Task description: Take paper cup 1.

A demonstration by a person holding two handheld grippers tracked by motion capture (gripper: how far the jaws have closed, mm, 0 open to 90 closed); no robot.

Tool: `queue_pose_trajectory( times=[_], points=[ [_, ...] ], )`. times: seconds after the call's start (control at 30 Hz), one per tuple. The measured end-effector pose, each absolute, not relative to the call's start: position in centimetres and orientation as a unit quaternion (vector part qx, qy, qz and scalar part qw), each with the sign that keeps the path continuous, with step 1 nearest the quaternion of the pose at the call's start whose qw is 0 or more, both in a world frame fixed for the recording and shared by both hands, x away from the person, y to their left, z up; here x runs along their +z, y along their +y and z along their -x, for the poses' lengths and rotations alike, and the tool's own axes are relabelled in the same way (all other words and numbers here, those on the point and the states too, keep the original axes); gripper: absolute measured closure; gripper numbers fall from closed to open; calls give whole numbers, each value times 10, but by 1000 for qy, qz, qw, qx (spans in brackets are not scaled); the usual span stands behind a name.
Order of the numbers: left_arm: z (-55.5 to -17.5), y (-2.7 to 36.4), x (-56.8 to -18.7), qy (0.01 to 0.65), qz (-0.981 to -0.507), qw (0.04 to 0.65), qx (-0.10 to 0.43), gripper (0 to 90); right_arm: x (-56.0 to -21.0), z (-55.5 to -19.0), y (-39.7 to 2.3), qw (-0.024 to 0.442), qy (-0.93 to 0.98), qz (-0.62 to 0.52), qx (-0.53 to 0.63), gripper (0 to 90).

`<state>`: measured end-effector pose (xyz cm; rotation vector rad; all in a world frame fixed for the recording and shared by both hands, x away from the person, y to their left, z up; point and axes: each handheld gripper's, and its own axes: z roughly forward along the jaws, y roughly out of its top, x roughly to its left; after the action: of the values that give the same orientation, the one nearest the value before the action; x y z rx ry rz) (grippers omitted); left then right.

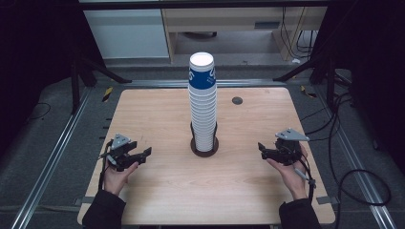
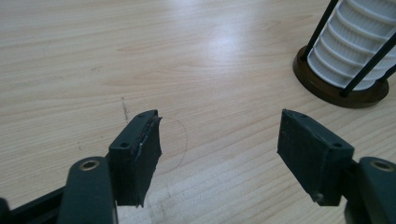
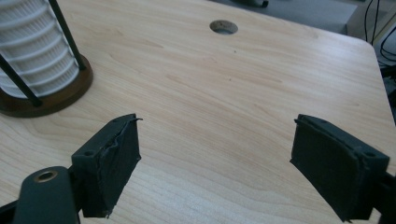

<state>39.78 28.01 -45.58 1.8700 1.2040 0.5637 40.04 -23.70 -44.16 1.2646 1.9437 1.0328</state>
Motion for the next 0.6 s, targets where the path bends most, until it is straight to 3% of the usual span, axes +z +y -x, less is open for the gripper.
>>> queue_pose_trajectory(
  times=[0.27,0.6],
  points=[
    [-397,275,-458,474,-750,409,215,225,-432,-396,-240,276,717,-471,434,158],
    [-398,274,-458,469,-754,414,200,207,-399,-398,-224,268,711,-435,484,152]
  ],
)
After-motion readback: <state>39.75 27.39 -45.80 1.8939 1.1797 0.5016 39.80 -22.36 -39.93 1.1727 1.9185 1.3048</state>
